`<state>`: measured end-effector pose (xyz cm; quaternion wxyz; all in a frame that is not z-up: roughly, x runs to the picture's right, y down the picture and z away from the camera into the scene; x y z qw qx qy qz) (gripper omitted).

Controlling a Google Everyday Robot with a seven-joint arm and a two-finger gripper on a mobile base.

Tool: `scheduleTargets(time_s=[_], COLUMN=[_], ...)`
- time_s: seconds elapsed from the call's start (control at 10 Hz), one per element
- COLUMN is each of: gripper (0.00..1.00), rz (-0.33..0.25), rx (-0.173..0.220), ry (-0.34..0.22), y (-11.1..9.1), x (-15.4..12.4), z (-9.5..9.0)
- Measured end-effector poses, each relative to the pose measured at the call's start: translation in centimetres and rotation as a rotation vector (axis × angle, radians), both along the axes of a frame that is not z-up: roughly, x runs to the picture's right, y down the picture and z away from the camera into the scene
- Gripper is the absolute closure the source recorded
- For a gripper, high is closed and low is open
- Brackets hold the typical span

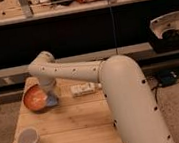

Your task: Place the white sponge in the ceramic bowl

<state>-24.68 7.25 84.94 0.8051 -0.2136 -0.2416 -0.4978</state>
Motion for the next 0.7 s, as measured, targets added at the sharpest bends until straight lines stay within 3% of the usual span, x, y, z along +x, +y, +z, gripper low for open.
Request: scheduleTargets(time_s=[0.5,0.7], gripper=[1.00,0.88], rz=[-0.024,-0.034], rx=[0.011,0.020], ry=[-0.011,-0.016], y=[-1.6,-1.5], x=[-2.5,-3.7], z=[0.9,1.2])
